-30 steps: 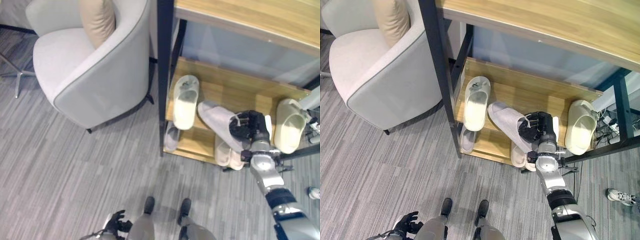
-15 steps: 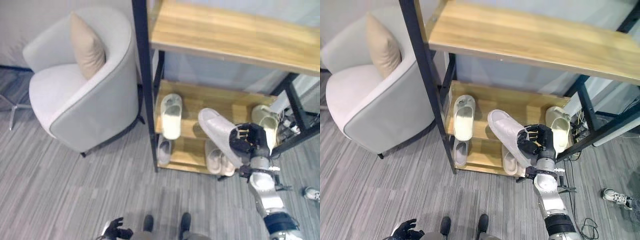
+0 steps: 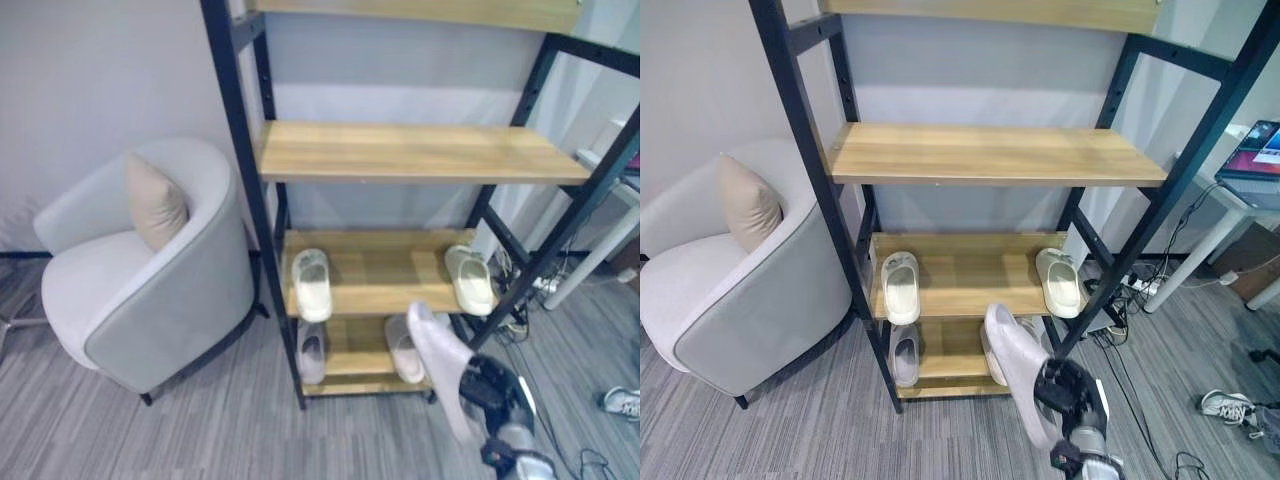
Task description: Arrange the slippers neatly on the shoe rack.
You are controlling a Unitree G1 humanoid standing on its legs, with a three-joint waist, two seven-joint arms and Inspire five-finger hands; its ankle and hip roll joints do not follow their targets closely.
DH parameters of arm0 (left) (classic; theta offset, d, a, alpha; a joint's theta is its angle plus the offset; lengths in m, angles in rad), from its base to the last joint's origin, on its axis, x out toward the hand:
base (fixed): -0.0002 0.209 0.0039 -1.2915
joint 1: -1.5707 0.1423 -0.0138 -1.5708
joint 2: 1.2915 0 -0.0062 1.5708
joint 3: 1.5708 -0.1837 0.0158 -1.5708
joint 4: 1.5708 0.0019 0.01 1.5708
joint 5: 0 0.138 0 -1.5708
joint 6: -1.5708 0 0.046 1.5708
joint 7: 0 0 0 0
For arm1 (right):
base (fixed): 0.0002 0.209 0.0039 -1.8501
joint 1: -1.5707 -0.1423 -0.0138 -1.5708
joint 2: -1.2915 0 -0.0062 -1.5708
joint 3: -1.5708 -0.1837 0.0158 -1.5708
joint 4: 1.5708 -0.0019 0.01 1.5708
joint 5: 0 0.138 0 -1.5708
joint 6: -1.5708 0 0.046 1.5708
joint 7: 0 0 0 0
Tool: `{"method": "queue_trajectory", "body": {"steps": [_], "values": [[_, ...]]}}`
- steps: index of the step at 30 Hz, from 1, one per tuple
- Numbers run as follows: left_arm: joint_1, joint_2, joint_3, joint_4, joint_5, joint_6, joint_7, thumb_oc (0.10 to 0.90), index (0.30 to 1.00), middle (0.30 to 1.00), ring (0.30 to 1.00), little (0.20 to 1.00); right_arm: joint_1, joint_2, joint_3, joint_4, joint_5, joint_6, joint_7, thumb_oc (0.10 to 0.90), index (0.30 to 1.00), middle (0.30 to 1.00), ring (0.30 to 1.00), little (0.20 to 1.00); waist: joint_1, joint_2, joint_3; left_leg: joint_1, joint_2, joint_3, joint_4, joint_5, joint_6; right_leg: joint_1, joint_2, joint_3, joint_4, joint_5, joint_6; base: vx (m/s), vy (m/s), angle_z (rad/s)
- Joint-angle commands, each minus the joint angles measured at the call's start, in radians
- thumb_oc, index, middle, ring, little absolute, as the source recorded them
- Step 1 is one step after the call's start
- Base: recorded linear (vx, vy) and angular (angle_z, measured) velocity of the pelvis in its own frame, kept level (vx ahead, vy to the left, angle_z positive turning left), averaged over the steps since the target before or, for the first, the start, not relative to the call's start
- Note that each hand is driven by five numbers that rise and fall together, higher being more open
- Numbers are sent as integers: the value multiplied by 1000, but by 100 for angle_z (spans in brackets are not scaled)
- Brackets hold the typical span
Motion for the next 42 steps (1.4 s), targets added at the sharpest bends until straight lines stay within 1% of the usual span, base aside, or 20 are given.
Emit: {"method": "queue_trajectory", "body": {"steps": [1, 4, 6, 8, 9, 10, 11, 13, 14, 15, 16, 17, 18, 20, 22, 24, 27, 30, 32, 42], "values": [[-134, 40, 8, -45, -136, -109, 38, 800, 900, 900, 900, 900, -192, -44, -1, -162, 68, -110, 13, 400, 300, 300, 300, 300, 12, 13, 118, -143, 53, -43, 207, -146, -2, -82, -61, -15, 276, -220, 55, -225, -43, -81], [-194, 57, -2, -151, -273, -161, 46, 800, 900, 900, 900, 900, -352, -99, 107, -125, 80, -107, -2, 400, 300, 300, 300, 300, 29, 29, 171, -397, 76, -72, 493, -231, 10, -296, -84, -17, 523, -331, 25, -280, -88, -43], [-199, 58, -4, -172, -289, -165, 46, 800, 900, 900, 900, 900, -397, -112, 125, -93, 71, -109, -12, 400, 300, 300, 300, 300, 35, 39, 175, -463, 73, -79, 566, -253, 19, -359, -87, -11, 584, -354, 16, -122, -27, -2], [-191, 57, -7, -217, -303, -184, 59, 800, 900, 900, 900, 900, -469, -137, 151, -61, 36, -111, -42, 400, 300, 300, 300, 300, 51, 59, 195, -582, 72, -88, 705, -299, 34, -481, -81, -8, 721, -422, -10, -97, -36, 1], [-185, 58, -6, -235, -315, -194, 72, 800, 900, 900, 900, 900, -506, -144, 157, -51, 23, -115, -59, 400, 300, 300, 300, 300, 61, 69, 210, -640, 74, -92, 793, -351, 36, -537, -76, 4, 801, -477, -18, -66, -66, -3], [-301, 227, 2, -572, -117, -317, 242, 800, 900, 900, 900, 900, -537, -165, 167, -63, 13, -124, -66, 400, 300, 300, 300, 300, 68, 71, 212, -727, 79, -105, 884, -384, 38, -623, -78, 6, 889, -515, -29, -50, -74, 3], [-343, 267, 109, -623, -96, -309, 315, 800, 900, 900, 900, 900, -562, -178, 155, -75, -11, -138, -73, 400, 300, 300, 300, 300, 81, 84, 201, -852, 79, -120, 989, -416, 54, -752, -70, 18, 1003, -560, -50, -86, -68, 12], [-362, 301, 144, -615, -90, -328, 360, 800, 900, 900, 900, 900, -601, -176, 136, -55, -31, -154, -97, 400, 300, 300, 300, 300, 85, 90, 189, -954, 84, -128, 1084, -445, 60, -847, -70, 23, 1090, -587, -57, -32, -29, 9], [-427, 388, 207, -631, -105, -332, 396, 800, 900, 900, 900, 900, -703, -193, 136, -30, -10, -166, -116, 400, 300, 300, 300, 300, 95, 101, 171, -1090, 90, -143, 1218, -482, 62, -985, -69, 33, 1227, -622, -60, -12, -18, 5], [-298, 274, 135, -807, -146, -221, 291, 800, 900, 900, 900, 900, -725, -204, 118, -47, -7, -159, -138, 400, 300, 300, 300, 300, 112, 116, 181, -1152, 86, -150, 1285, -506, 77, -1046, -73, 40, 1309, -645, -66, -18, -19, 4], [-292, 271, 136, -814, -144, -217, 292, 800, 900, 900, 900, 900, -723, -205, 120, -48, -7, -159, -138, 400, 300, 300, 300, 300, 111, 117, 173, -1162, 86, -151, 1288, -505, 77, -1055, -73, 40, 1311, -644, -66, -27, -35, -4], [-154, 196, 66, -1027, -70, -188, 287, 800, 900, 900, 900, 900, -741, -210, 100, -33, -44, -136, -190, 400, 300, 300, 300, 300, 131, 130, 183, -1222, 78, -158, 1367, -521, 82, -1111, -81, 35, 1391, -664, -70, 36, -38, -6], [-35, 177, 54, -1194, -6, -170, 269, 800, 900, 900, 900, 900, -826, -243, 72, -43, -89, -107, -231, 400, 300, 300, 300, 300, 153, 147, 201, -1296, 67, -172, 1482, -544, 87, -1191, -77, 43, 1518, -671, -67, 42, -37, 7], [-31, 193, 58, -1202, 10, -170, 289, 800, 900, 900, 900, 900, -886, -249, 67, -29, -77, -115, -267, 400, 300, 300, 300, 300, 165, 156, 208, -1348, 57, -182, 1540, -559, 83, -1245, -79, 50, 1588, -685, -69, 51, 18, 19], [-64, 207, 29, -1125, -6, -212, 360, 800, 900, 900, 900, 900, -1061, -272, 88, 10, -48, -137, -349, 400, 300, 300, 300, 300, 184, 168, 223, -1449, 44, -192, 1665, -584, 76, -1355, -80, 79, 1737, -700, -69, 52, 37, 2], [-40, 233, 39, -1186, -33, -239, 413, 800, 900, 900, 900, 900, -1187, -283, 63, 0, -86, -154, -453, 400, 300, 300, 300, 300, 198, 185, 263, -1542, 18, -210, 1812, -619, 79, -1438, -83, 121, 1889, -733, -81, 45, 14, -5], [-25, 248, 21, -1144, -28, -269, 446, 800, 900, 900, 900, 900, -1307, -285, 77, 42, -96, -178, -507, 400, 300, 300, 300, 300, 209, 190, 281, -1593, 5, -215, 1904, -637, 79, -1490, -84, 145, 1980, -736, -79, 28, 25, 15], [-15, 262, -14, -1082, -60, -275, 475, 800, 900, 900, 900, 900, -1478, -311, 133, 127, -55, -201, -550, 400, 300, 300, 300, 300, 217, 194, 345, -1594, 6, -218, 2008, -683, 83, -1494, -88, 184, 2085, -758, -85, 9, 10, 12], [-25, 303, -48, -1043, -24, -286, 538, 800, 900, 900, 900, 900, -1563, -291, 187, 188, -8, -230, -585, 400, 300, 300, 300, 300, 228, 194, 346, -1594, 12, -232, 2050, -708, 82, -1494, -99, 187, 2131, -767, -92, -21, 37, 5], [-40, 394, -34, -987, 8, -333, 556, 800, 900, 900, 900, 900, -1646, -358, 223, 369, 52, -257, -595, 400, 300, 300, 300, 300, 280, 174, 346, -1594, 5, -249, 2055, -741, 81, -1494, -131, 174, 2126, -781, -110, 13, 38, 4]]}}
